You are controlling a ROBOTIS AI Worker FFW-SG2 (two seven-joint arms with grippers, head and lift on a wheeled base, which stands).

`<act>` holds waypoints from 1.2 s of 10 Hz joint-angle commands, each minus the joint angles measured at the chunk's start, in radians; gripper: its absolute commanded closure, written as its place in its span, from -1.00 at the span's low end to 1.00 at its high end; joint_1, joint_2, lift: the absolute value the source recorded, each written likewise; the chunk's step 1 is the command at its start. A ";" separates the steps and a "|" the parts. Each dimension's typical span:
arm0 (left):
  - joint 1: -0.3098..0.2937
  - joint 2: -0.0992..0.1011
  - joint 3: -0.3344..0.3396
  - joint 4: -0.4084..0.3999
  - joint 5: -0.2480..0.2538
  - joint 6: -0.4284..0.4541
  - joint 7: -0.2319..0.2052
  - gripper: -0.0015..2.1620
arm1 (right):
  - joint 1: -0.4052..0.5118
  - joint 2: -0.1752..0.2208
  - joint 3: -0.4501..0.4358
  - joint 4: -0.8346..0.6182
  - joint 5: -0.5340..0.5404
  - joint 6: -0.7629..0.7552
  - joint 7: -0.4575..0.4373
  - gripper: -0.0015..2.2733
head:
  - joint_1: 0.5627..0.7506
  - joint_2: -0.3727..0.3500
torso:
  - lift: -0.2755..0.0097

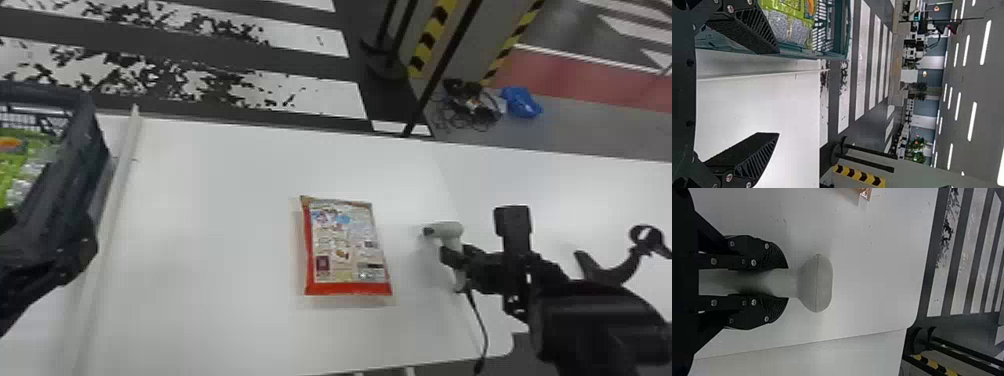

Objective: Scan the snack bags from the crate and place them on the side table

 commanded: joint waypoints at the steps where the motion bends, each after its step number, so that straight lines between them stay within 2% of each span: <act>1: 0.002 -0.001 -0.001 0.000 -0.002 0.000 0.000 -0.87 | 0.037 0.006 -0.014 -0.071 0.000 0.032 0.000 0.97 | 0.41 -0.77 | 0.27; 4: 0.002 -0.001 -0.004 -0.002 -0.002 0.000 -0.002 -0.87 | 0.147 0.040 -0.031 -0.304 -0.012 0.231 0.012 0.97 | 0.41 -0.77 | 0.27; 6: 0.000 0.000 -0.006 0.002 -0.002 0.000 -0.002 -0.87 | 0.187 0.060 -0.031 -0.420 -0.029 0.299 0.040 0.97 | 0.41 -0.71 | 0.27; 8: 0.002 0.000 -0.004 0.003 -0.002 0.000 -0.002 -0.87 | 0.202 0.069 -0.003 -0.489 -0.035 0.348 0.058 0.97 | 0.41 -0.61 | 0.27; 12: 0.002 0.000 -0.004 0.006 -0.002 0.000 -0.002 -0.87 | 0.187 0.071 0.084 -0.526 -0.033 0.385 0.057 0.97 | 0.41 -0.40 | 0.27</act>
